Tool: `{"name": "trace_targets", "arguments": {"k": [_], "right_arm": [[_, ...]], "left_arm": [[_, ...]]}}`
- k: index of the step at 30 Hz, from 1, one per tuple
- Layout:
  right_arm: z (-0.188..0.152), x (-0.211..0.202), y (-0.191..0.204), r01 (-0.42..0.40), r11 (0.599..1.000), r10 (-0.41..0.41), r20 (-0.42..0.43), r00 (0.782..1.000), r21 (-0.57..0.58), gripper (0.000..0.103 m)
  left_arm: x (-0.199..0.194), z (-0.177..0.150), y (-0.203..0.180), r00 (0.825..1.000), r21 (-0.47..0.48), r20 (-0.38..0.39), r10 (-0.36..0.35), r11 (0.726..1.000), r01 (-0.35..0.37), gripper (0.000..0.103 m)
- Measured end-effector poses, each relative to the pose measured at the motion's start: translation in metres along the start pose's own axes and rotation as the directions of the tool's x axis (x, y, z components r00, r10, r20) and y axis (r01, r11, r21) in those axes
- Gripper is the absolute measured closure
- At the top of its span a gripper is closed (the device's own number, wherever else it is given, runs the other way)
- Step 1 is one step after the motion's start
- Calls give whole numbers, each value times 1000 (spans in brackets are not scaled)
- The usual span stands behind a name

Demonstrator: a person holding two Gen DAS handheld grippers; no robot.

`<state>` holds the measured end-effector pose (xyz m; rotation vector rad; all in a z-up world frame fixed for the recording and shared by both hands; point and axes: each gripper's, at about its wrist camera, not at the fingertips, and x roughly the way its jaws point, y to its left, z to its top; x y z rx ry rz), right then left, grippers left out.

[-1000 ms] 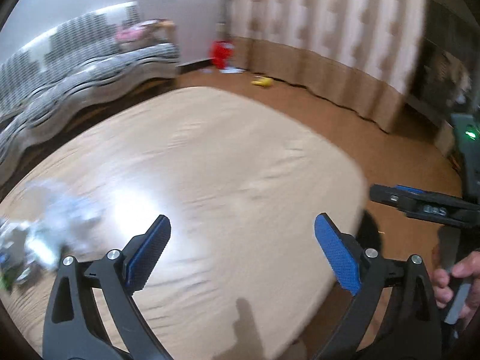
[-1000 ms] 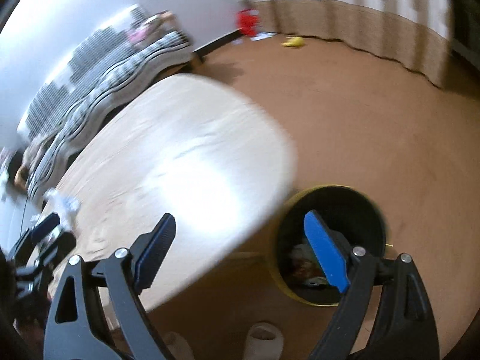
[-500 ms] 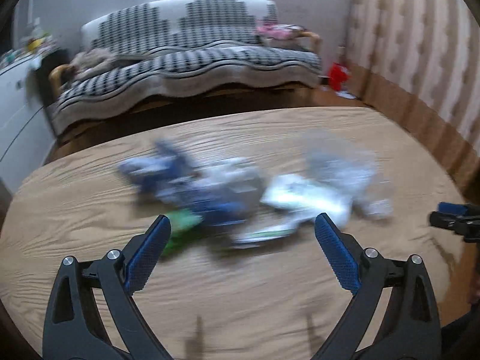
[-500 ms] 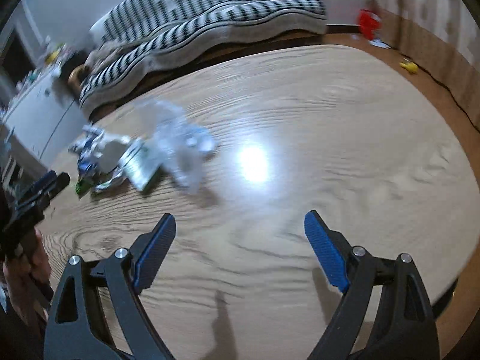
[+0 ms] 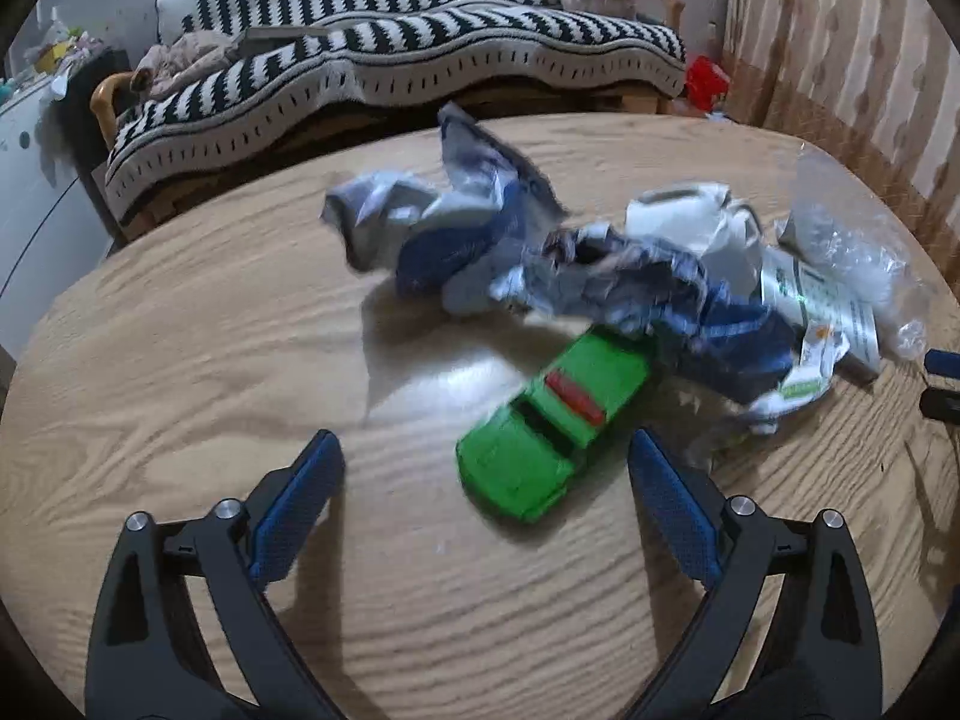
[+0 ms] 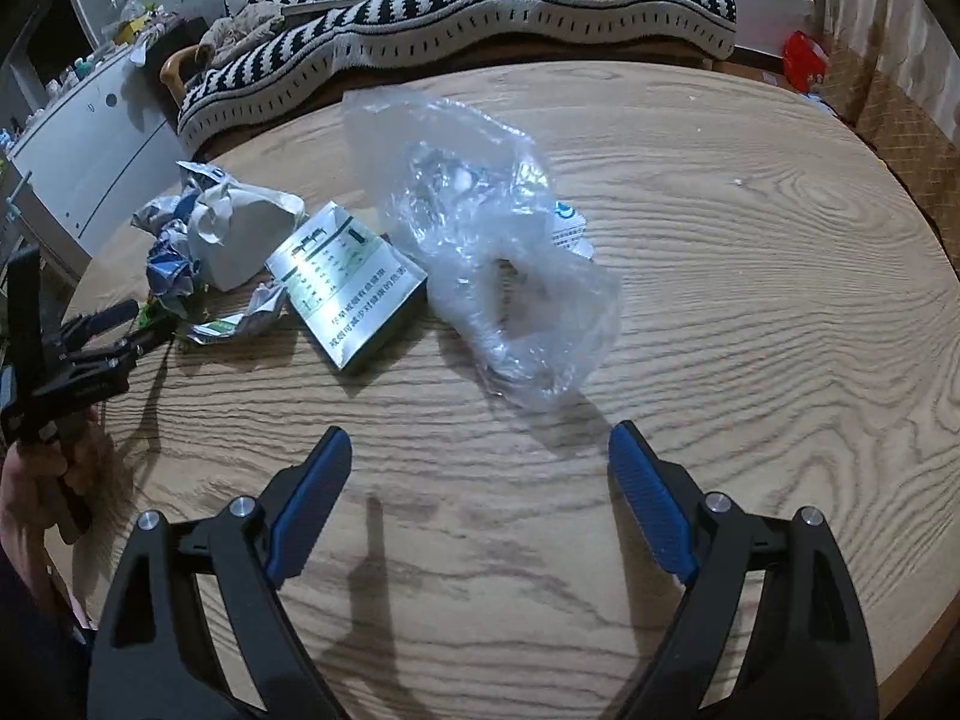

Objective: Collect trash
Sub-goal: 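Grasp the green toy car with the left tool while the right grasps the clear plastic bag, then carry car and bag to the bin and open both tools over it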

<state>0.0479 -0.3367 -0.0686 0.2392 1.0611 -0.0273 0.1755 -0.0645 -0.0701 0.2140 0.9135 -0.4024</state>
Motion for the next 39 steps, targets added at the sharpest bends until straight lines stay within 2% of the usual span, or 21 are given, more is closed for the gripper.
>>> {"name": "trace_targets", "arguments": {"k": [2, 5, 6, 7, 18, 20, 21, 22, 23, 24, 25, 30, 33, 39], "right_arm": [[1, 4, 2, 1, 1000, -1, -5, 1000, -1, 18], [3, 6, -1, -1, 1000, 1, -8, 1000, 2, 18], [5, 7, -1, -3, 1000, 3, -7, 1000, 6, 18], [6, 7, -2, -5, 1000, 5, -5, 1000, 10, 18], [33, 19, -17, -4, 998, 3, 21, 1000, 70, 19], [33, 19, -20, 4, 997, -6, 30, 1000, 73, 24], [34, 19, -19, 8, 998, -11, 32, 999, 66, 36], [33, 18, -18, 15, 998, -17, 35, 999, 53, 59], [31, 17, -16, -2, 999, 1, 31, 1000, 35, 74], [30, 17, -15, -24, 999, 23, 20, 1000, 34, 84], [29, 16, -15, -34, 999, 34, 17, 999, 39, 88], [21, -21, -17, -54, 998, 49, 111, 993, 38, 89], [16, -40, -24, -62, 997, 54, 146, 988, 47, 89], [-7, -72, -54, -18, 997, 6, 166, 986, 74, 89]], "left_arm": [[4, 5, -3, 1000, 12, -7, -2, 1000, 2, 10], [2, 8, -10, 1000, 35, 9, -14, 999, 14, 23], [1, 7, -11, 1000, 40, 14, -18, 999, 17, 32], [0, 6, -14, 1000, 48, 19, -21, 999, 20, 47], [-20, -14, -18, 999, 54, 3, 45, 998, -45, 50], [-25, -17, -16, 999, 38, 1, 41, 998, -41, 50], [-27, -18, -16, 999, 34, 3, 41, 999, -41, 50], [-32, -18, -15, 999, 31, 11, 42, 999, -43, 50], [-36, -18, -15, 999, 27, 18, 41, 999, -41, 50], [-39, -19, -15, 999, 24, 21, 41, 999, -41, 50], [-45, -19, -14, 999, 13, 26, 46, 999, -46, 50], [-65, -17, -14, 997, -37, 56, 53, 998, -51, 50], [-78, -14, -22, 996, -59, 81, 34, 998, -29, 50], [-91, -3, -71, 993, -8, 117, -27, 1000, 28, 50]]}}
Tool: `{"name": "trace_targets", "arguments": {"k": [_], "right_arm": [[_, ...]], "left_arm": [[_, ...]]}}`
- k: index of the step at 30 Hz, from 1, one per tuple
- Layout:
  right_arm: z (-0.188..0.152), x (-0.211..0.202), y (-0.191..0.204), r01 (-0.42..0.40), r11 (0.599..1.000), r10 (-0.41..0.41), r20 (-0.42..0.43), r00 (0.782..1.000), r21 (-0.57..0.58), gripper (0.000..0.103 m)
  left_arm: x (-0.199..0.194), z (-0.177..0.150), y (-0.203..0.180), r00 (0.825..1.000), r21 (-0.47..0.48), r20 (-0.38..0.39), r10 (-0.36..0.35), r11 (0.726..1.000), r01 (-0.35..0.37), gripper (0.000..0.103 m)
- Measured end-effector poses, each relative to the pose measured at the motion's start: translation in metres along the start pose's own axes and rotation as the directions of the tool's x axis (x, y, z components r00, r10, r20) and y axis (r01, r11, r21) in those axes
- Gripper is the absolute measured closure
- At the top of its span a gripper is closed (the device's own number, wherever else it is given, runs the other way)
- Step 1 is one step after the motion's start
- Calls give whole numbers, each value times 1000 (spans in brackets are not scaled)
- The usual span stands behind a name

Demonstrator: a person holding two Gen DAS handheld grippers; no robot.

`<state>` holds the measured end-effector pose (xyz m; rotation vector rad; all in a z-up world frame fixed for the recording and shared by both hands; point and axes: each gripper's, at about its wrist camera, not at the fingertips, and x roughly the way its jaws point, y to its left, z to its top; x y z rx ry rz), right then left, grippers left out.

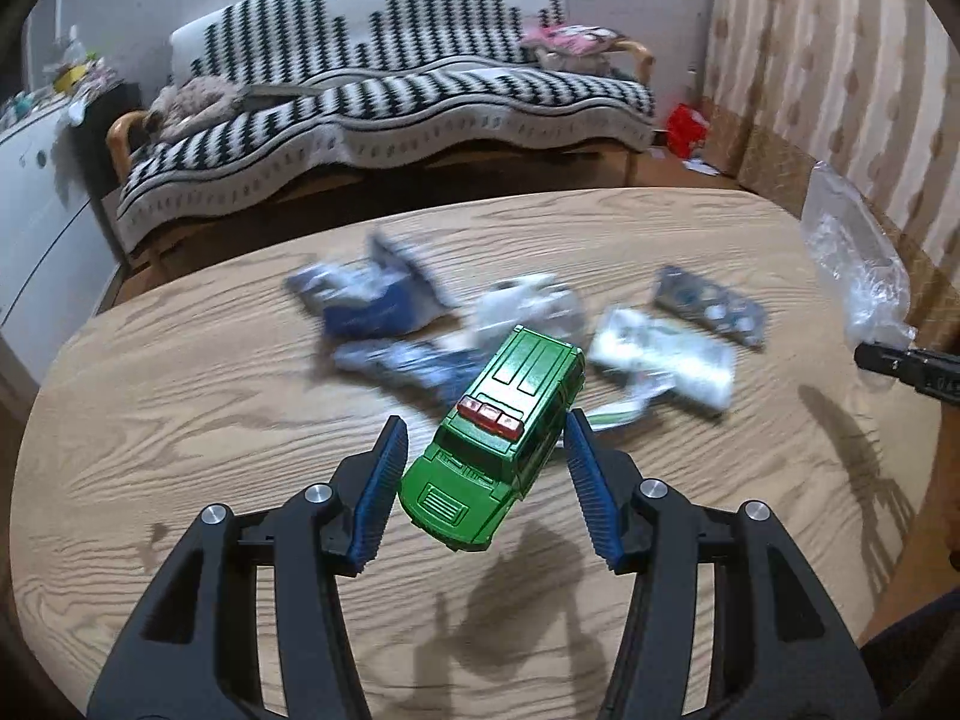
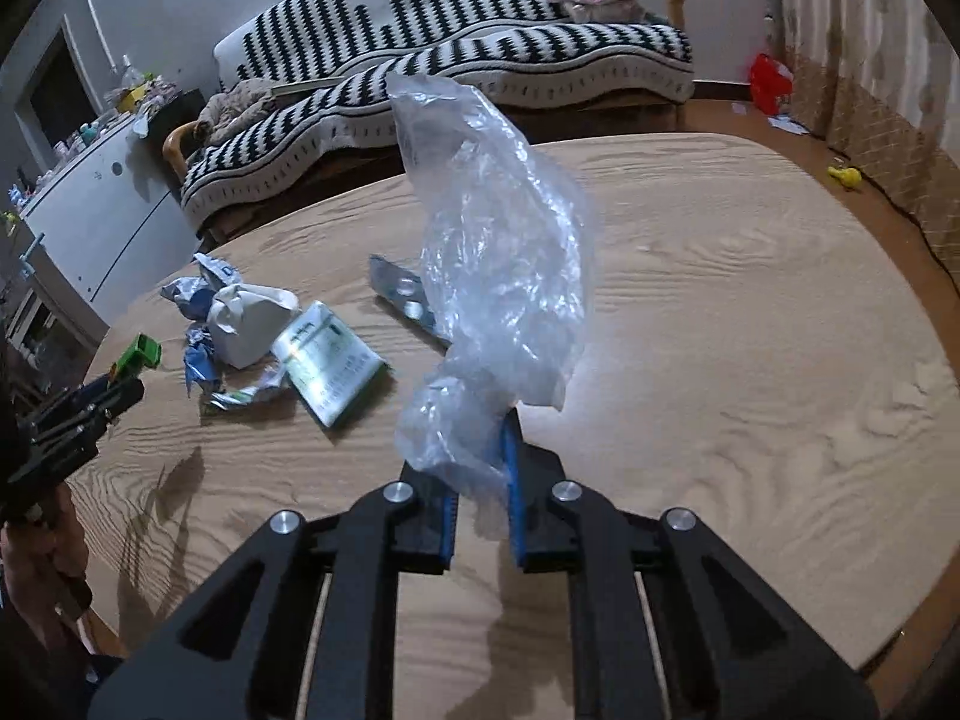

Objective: Collect trash
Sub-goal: 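Carry car and bag to the bin and open both tools over it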

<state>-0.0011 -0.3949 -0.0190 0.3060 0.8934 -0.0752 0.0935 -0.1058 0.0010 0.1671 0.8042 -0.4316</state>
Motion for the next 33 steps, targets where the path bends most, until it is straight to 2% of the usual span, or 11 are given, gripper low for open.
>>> {"name": "trace_targets", "arguments": {"k": [7, 10, 14, 21, 25, 27, 30, 33], "right_arm": [[-34, -51, -64, 91, 995, -93, 39, 995, 50, 89], [-53, -73, -100, 153, 985, -158, 62, 985, 79, 89], [-78, -99, -154, 197, 968, -209, 69, 975, 156, 89], [-130, -140, -258, 294, 901, -321, 33, 947, 320, 89], [-155, -150, -299, 336, 856, -356, -23, 934, 393, 89], [-166, -152, -316, 353, 833, -361, -63, 930, 425, 89], [-182, -151, -336, 352, 814, -346, -101, 933, 461, 89], [-194, -152, -349, 356, 806, -338, -126, 933, 472, 89]], "left_arm": [[0, 12, -94, 996, 114, 9, -87, 990, 85, 50], [-1, 14, -145, 990, 162, 5, -142, 977, 139, 50], [-2, 13, -222, 975, 242, -5, -221, 946, 216, 50], [-5, -6, -353, 934, 366, -54, -353, 863, 347, 50], [-4, -20, -415, 905, 408, -104, -412, 813, 416, 50], [-1, -30, -447, 892, 438, -132, -431, 782, 443, 50], [4, -39, -481, 874, 451, -170, -455, 753, 479, 50], [13, -44, -508, 864, 465, -203, -461, 731, 499, 50]]}}
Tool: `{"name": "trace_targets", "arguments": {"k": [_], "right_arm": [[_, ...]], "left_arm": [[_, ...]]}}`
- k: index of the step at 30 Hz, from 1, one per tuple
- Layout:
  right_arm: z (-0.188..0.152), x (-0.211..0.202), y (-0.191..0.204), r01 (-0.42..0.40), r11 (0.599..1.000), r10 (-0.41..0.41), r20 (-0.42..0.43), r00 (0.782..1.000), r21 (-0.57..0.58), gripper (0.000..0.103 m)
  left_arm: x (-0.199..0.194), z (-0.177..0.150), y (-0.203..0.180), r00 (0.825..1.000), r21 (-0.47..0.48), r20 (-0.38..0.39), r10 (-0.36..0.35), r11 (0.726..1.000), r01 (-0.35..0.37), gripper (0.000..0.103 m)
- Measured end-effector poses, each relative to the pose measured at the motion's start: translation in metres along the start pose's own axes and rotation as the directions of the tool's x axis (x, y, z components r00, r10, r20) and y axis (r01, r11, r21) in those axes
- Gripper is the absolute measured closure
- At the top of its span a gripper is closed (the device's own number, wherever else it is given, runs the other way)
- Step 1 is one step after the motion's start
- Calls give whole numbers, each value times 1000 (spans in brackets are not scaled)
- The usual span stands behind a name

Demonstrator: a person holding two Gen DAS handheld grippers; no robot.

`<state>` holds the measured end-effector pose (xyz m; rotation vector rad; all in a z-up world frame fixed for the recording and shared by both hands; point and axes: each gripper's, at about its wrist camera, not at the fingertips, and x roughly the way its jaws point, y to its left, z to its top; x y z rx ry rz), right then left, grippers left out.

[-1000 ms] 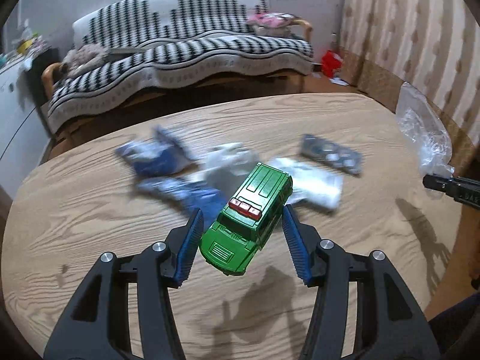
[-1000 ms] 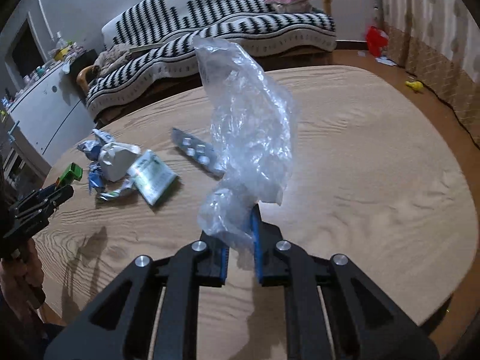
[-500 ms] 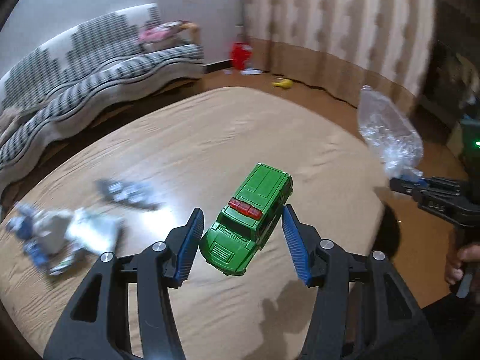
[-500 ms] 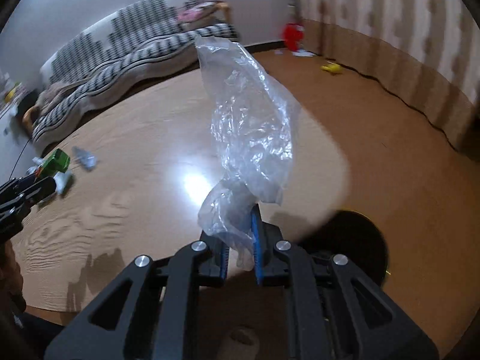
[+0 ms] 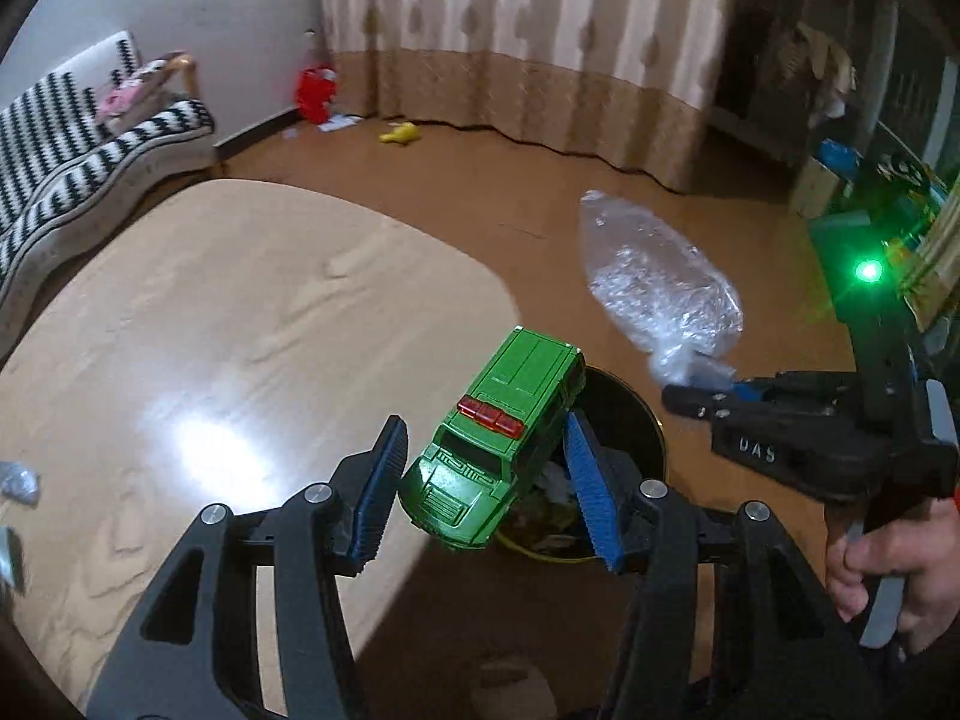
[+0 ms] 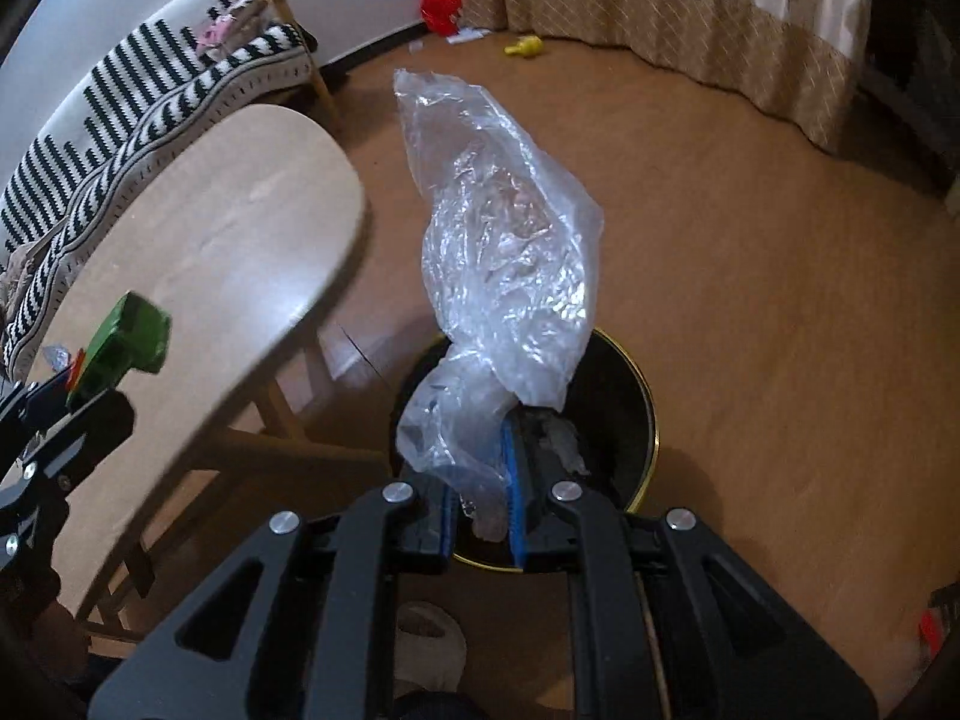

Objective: Collect trash
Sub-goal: 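Carry car and bag to the bin and open both tools over it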

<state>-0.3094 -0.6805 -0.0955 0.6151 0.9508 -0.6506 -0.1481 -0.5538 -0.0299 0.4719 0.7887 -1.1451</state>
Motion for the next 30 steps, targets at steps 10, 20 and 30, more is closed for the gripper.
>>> {"name": "trace_targets", "arguments": {"k": [10, 20, 30], "right_arm": [[0, 18, -15, -18, 999, 20, -63, 998, 27, 89], [5, 23, -14, -22, 999, 24, -75, 997, 27, 89], [5, 25, -15, -23, 999, 25, -77, 997, 31, 89]], "left_arm": [[33, 12, -9, 999, -3, -32, -20, 1000, 20, 50], [38, 17, -9, 999, -18, -31, -18, 1000, 18, 50], [34, 16, -14, 999, -10, -32, -13, 1000, 12, 50]]}}
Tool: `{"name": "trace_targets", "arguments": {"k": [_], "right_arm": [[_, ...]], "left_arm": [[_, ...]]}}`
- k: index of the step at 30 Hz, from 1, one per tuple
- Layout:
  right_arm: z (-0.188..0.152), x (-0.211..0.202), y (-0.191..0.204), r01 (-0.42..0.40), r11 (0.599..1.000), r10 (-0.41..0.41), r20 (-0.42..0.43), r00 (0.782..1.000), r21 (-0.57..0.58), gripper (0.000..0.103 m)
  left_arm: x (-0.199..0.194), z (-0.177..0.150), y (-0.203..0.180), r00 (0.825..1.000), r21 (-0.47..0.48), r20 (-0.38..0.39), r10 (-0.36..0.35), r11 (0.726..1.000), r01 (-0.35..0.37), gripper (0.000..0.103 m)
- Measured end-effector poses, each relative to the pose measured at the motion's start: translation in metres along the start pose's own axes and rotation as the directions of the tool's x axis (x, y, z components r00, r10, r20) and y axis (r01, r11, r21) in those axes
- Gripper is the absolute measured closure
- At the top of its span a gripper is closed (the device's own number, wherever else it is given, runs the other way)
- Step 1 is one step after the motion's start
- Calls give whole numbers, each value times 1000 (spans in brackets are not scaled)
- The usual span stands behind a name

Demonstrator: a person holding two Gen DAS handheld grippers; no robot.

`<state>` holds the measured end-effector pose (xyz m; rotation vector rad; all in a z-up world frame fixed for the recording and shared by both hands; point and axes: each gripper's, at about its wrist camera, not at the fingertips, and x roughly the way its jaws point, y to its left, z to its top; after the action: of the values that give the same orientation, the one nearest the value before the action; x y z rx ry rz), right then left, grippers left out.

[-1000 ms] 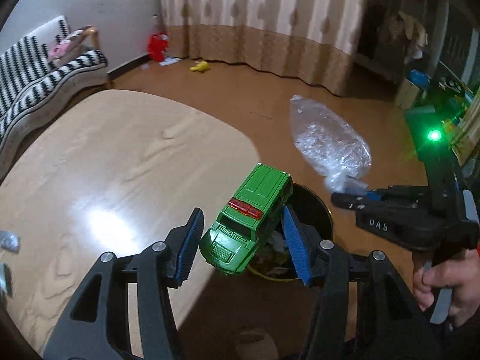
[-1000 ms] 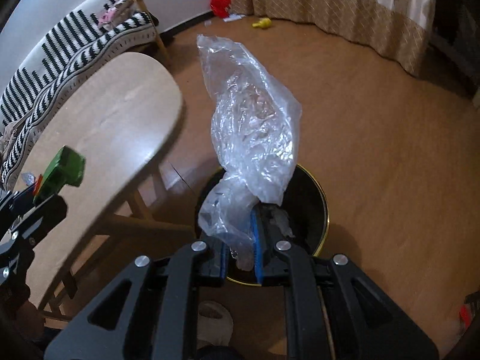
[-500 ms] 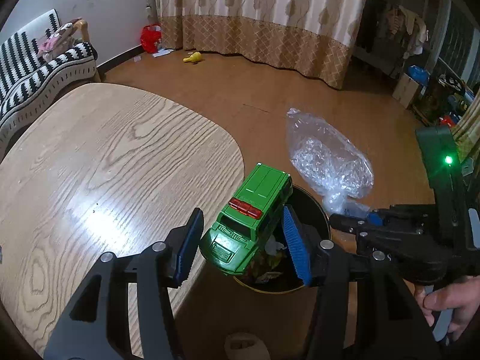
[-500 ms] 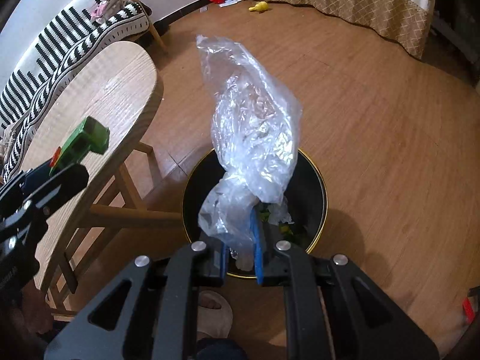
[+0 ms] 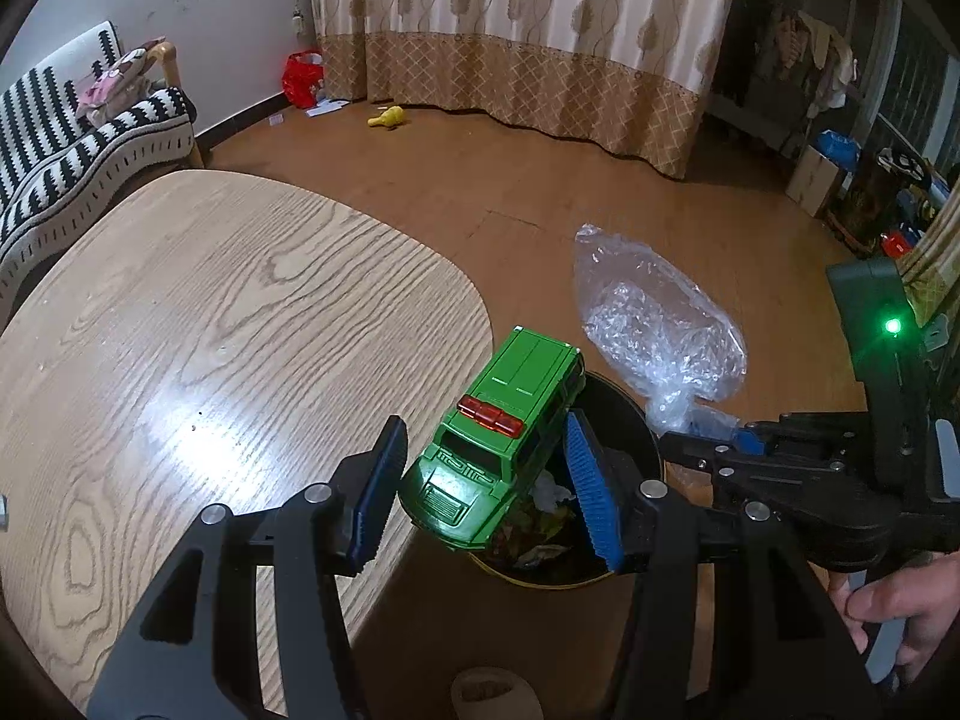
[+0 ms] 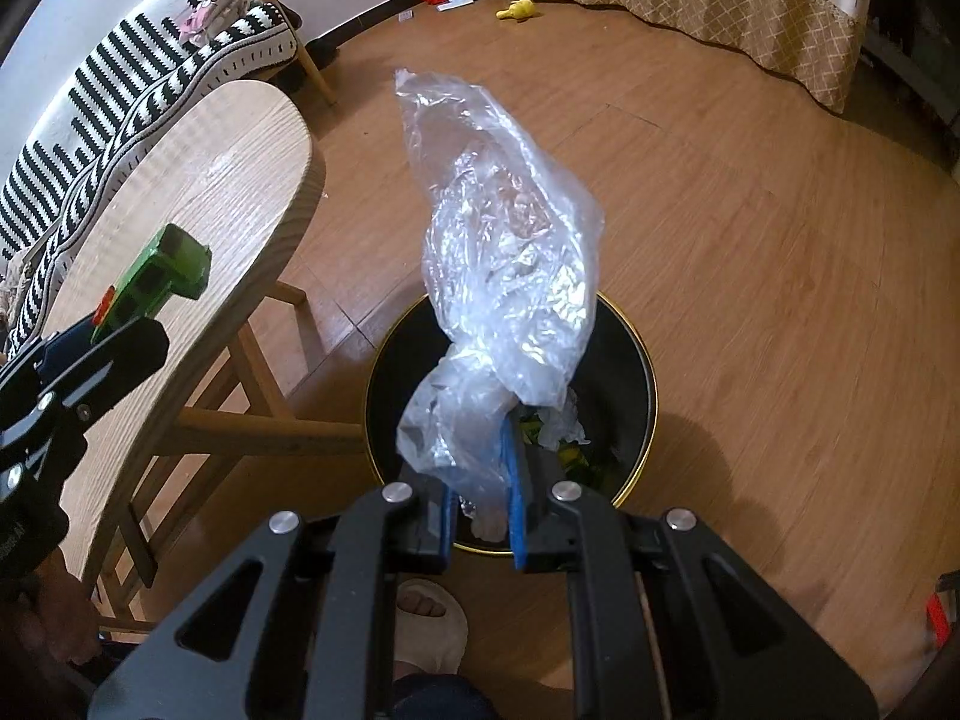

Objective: Collect trash
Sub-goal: 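Carry car and bag to the bin and open both tools over it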

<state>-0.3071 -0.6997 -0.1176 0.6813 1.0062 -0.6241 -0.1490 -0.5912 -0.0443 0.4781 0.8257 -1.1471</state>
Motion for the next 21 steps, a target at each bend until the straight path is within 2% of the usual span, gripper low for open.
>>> {"name": "trace_targets", "arguments": {"k": [3, 4, 5, 6, 7, 10, 21], "right_arm": [[1, -1, -2, -3, 1000, 3, 7, 1000, 14, 88], [2, -2, -3, -7, 1000, 7, 8, 1000, 22, 79], [3, -2, -4, -11, 999, 11, 10, 1000, 30, 69], [3, -3, -5, -15, 999, 14, 17, 1000, 36, 39], [4, -6, -4, -12, 999, 10, 31, 999, 38, 22], [5, -14, -3, -11, 999, 9, 66, 998, 35, 23], [4, -23, -26, -15, 987, -2, 108, 994, 160, 22]], "left_arm": [[0, 0, -1, 1000, -2, 2, -1, 1000, 1, 50], [0, 0, -1, 1000, -3, 3, -2, 1000, 2, 50], [0, 0, -1, 1000, -3, 2, -3, 1000, 3, 50], [0, 0, -1, 1000, -2, 1, -5, 1000, 5, 50], [1, 0, -2, 1000, -1, 1, -5, 1000, 5, 50], [2, 0, -4, 1000, -1, -2, -9, 1000, 9, 50], [20, 2, -20, 999, 12, -30, -34, 999, 34, 50]]}}
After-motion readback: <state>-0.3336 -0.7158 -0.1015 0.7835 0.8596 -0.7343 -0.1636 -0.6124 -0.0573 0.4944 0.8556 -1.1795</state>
